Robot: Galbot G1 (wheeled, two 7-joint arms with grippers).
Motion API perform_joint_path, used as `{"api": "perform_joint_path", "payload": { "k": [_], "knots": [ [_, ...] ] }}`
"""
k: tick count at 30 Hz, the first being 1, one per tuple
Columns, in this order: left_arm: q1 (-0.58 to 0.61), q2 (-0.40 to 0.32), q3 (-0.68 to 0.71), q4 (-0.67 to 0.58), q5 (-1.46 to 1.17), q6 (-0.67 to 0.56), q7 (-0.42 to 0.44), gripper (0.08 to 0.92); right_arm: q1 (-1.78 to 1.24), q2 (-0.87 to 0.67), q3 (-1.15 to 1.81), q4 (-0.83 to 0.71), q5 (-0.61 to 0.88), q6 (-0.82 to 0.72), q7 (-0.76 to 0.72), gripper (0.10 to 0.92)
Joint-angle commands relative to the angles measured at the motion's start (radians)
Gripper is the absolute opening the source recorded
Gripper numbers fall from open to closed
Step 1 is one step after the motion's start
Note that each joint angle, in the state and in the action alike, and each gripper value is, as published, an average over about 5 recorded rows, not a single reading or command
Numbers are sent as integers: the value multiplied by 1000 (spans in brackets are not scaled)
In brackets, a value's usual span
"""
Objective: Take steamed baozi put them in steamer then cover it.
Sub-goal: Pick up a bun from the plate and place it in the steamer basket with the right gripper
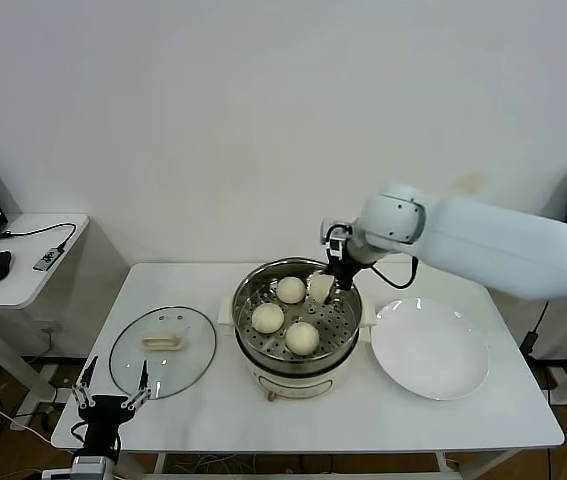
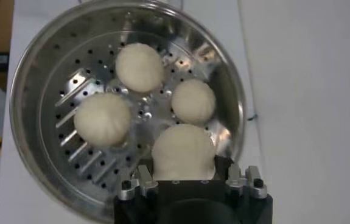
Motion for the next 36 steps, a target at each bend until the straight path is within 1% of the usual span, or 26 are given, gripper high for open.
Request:
{"api": "perform_joint_path", "payload": {
  "k": [1,11,19,22,24,27,29,32,34,36],
  "knots": [
    [-3,1,1,3,0,-1,0,823,-73,54,-11,-40,-26,-29,37,622],
    [-10,5,2,8,0,-1,0,823,-113,68,11,-82,-53,-27,34,619],
    [-9,3,2,9,-1,-2,-1,823,-110,57,27,-77,-68,-27,16,621],
    [-8,3,2,8,0,-2,-1,823,-93,41,42,-62,-68,-26,-3,667],
    [-7,3,1,7,0,-2,0,823,-66,23,46,-42,-61,-26,-14,727],
    [-6,6,0,5,0,-2,0,823,-2,-12,42,4,-40,-26,-27,794],
    [-8,8,-1,5,-1,-2,0,823,33,-40,45,41,-24,-25,-31,813],
    [-12,8,0,5,-3,-2,0,823,37,-96,90,117,17,-24,26,821],
    [-15,7,2,7,-3,-4,0,823,11,-144,135,181,104,-21,140,822],
    [-16,5,3,9,-1,-11,-1,823,-38,-200,179,245,194,-3,288,823]
  ]
}}
